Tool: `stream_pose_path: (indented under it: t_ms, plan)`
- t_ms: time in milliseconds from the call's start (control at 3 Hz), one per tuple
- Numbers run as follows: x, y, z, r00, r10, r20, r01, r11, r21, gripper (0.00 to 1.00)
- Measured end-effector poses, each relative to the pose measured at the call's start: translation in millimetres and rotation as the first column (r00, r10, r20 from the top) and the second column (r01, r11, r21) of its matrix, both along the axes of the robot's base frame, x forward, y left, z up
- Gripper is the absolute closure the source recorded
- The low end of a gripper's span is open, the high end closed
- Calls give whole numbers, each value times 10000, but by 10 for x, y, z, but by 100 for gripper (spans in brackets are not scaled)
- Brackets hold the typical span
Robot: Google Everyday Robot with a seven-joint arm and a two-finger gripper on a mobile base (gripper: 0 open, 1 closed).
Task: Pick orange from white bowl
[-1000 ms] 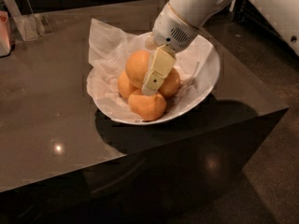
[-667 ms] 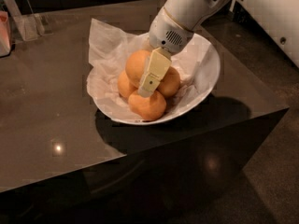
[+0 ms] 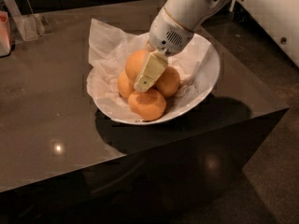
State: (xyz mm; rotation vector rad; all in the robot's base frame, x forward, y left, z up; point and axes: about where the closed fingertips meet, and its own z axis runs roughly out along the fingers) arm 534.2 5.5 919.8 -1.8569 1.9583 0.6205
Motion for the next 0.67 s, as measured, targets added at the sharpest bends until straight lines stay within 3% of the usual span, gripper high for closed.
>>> stream_pose_path:
  t_ms: [667]
  plan:
    - [0,0,0,10000,0,0,0,10000,0,89]
